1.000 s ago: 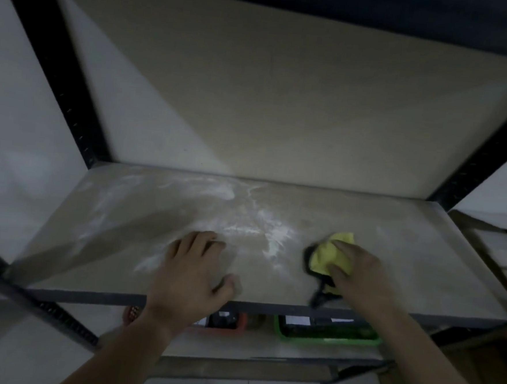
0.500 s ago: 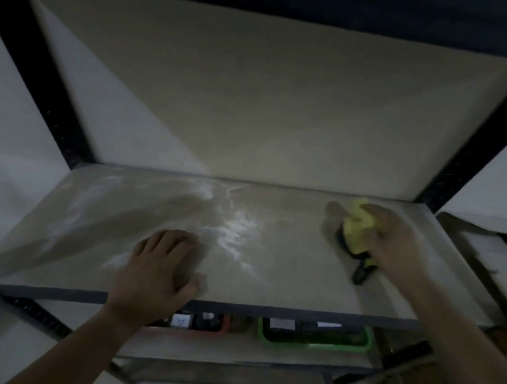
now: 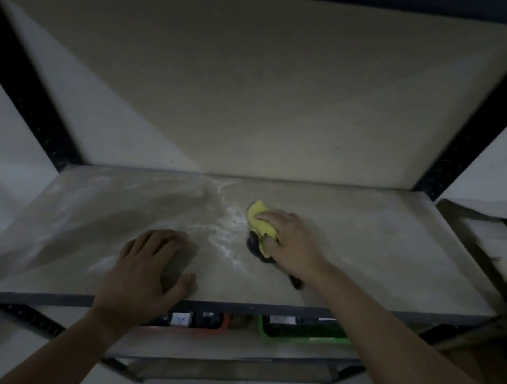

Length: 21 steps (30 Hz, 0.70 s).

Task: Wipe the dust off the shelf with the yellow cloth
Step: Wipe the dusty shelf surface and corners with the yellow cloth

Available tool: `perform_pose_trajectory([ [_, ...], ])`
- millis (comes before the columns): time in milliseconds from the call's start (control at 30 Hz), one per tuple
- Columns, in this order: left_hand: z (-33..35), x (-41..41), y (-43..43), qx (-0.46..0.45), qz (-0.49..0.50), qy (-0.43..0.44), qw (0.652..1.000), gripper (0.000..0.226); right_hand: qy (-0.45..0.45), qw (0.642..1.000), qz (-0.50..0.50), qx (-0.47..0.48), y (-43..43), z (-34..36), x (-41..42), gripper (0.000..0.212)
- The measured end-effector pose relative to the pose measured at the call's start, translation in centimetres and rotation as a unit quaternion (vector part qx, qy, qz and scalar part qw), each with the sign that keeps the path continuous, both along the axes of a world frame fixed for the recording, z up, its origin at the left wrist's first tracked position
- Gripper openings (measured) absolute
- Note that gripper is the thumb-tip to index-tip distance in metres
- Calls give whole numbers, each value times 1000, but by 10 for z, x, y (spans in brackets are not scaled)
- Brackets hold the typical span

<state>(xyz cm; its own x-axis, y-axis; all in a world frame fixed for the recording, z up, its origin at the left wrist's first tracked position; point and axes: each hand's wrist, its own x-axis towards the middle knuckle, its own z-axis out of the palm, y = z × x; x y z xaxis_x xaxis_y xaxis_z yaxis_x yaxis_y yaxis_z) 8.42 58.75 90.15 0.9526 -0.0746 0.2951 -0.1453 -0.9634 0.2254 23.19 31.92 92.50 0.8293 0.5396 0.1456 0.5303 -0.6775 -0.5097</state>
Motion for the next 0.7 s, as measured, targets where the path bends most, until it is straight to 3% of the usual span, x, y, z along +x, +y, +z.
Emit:
perform_pose_trajectory([
  [67, 0, 0, -1, -1, 2, -6, 1000, 66, 21, 998, 3, 64, -18, 13, 6, 48],
  [133, -1, 1, -1, 2, 2, -9, 1000, 66, -36, 993, -75, 84, -59, 22, 20, 48],
  [233, -4, 2, 0, 5, 5, -5, 1000, 66, -53, 968, -243, -39, -134, 21, 46, 43],
  [333, -4, 3, 0, 9, 7, -6, 1000, 65, -23, 933, -341, -109, -133, 6, 42, 43],
  [400, -4, 3, 0, 11, 9, -10, 1000, 64, -46, 950, -297, -84, -84, -4, 20, 43],
  [467, -5, 2, 1, 16, 5, -16, 1000, 64, -65, 982, -167, -59, -29, -10, -7, 44],
  [567, -5, 2, 2, 13, 0, -28, 1000, 63, 1, 1000, -7, -3, -2, 2, -16, 45],
  [633, -4, 1, 1, 12, -1, -24, 1000, 63, 31, 998, -11, 59, -21, 22, 1, 40],
  [700, -4, 2, 1, 14, -3, -20, 1000, 65, 36, 987, -99, 121, -63, 32, 41, 38],
])
